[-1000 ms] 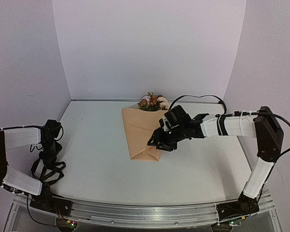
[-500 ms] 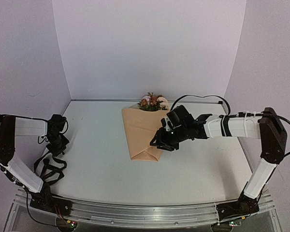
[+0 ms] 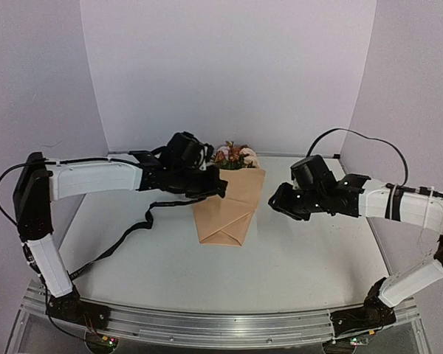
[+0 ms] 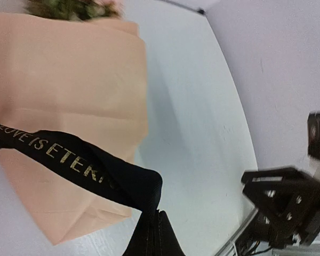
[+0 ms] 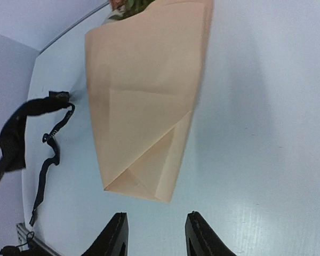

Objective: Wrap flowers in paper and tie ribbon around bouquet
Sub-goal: Place the ribbon at the center of the board, then straighten the ribbon at the center of the board.

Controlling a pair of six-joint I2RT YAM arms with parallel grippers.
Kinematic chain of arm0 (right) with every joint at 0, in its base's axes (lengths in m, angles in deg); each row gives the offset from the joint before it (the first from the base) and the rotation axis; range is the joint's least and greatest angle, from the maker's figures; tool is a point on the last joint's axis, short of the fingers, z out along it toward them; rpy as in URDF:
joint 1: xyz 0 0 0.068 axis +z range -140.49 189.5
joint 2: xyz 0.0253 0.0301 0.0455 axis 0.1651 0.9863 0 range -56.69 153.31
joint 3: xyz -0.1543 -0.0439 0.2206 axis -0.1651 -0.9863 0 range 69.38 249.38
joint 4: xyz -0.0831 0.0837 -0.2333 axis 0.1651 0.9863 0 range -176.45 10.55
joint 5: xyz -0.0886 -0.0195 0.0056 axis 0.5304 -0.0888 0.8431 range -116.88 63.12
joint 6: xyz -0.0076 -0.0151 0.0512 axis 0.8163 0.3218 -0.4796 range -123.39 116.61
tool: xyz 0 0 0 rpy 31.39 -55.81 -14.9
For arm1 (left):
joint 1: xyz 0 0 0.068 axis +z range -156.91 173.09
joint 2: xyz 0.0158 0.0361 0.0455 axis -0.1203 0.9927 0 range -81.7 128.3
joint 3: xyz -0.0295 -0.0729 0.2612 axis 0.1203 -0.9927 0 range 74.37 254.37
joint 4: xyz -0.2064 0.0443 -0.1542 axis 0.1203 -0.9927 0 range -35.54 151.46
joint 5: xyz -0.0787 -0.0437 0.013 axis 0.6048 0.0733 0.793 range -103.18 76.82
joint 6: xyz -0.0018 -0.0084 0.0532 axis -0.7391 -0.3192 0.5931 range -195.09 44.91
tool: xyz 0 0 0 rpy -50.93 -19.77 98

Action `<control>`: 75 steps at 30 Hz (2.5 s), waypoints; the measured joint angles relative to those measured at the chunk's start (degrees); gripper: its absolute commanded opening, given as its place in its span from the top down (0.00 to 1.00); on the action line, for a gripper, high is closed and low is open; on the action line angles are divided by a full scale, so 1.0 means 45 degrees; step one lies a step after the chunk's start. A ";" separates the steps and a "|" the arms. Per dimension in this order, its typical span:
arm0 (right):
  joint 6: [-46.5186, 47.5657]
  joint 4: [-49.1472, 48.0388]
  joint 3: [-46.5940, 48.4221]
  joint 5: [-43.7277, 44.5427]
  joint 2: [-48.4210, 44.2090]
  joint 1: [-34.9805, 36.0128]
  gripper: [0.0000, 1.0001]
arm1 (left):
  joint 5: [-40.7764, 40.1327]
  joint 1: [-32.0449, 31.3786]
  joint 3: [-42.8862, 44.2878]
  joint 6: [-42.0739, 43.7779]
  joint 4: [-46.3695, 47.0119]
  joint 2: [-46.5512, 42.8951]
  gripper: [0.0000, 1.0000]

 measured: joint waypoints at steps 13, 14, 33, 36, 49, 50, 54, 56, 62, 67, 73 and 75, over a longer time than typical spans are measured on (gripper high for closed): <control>-0.0161 0.2182 -0.0612 0.2453 -0.1236 -0.0430 0.34 | 0.1842 -0.0670 -0.0854 0.0854 0.0358 0.0554 0.36; 0.0088 0.2272 -0.0070 0.2226 -0.0658 -0.0423 0.34 | 0.1562 -0.0050 -0.1511 0.0558 0.0301 -0.0096 0.36; 0.5596 0.3909 1.2946 -0.1518 1.0809 0.0561 0.40 | 0.0460 0.6505 -0.6948 -0.2340 -0.0393 -0.2749 0.36; 0.5731 0.4075 1.3320 -0.1606 1.1436 0.0567 0.41 | 0.0444 0.6504 -0.6582 -0.1752 -0.0431 -0.1831 0.36; 0.5815 0.4900 1.3603 -0.1297 1.2420 0.0913 0.45 | 0.0910 0.5923 -0.5751 -0.0415 -0.0257 -0.0030 0.54; 0.5802 0.5004 1.3603 -0.1198 1.2432 0.0957 0.45 | 0.0949 0.5876 -0.5745 -0.0385 -0.0246 -0.0012 0.58; 0.5706 0.5335 1.3603 -0.0906 1.2592 0.1042 0.46 | 0.1035 0.5790 -0.5744 -0.0330 -0.0379 0.0016 0.71; 0.5624 0.5483 1.3632 -0.0852 1.2751 0.1071 0.48 | 0.1040 0.5784 -0.5746 -0.0351 -0.0478 0.0016 0.75; 0.5268 0.5845 1.3763 -0.0808 1.3280 0.1073 0.65 | 0.0997 0.5781 -0.5930 -0.0337 -0.0587 -0.0103 0.84; 0.5047 0.5948 1.3802 -0.0714 1.3301 0.1076 0.82 | 0.0754 0.5781 -0.6095 -0.0362 -0.0854 -0.0467 0.91; 0.4766 0.6026 1.3797 -0.0384 1.3268 0.1076 1.00 | 0.0241 0.5825 -0.6177 -0.0388 -0.1075 -0.0950 0.99; 0.4631 0.6026 1.3698 -0.0221 1.3120 0.1076 1.00 | 0.0013 0.5915 -0.6233 -0.0391 -0.1171 -0.1088 0.99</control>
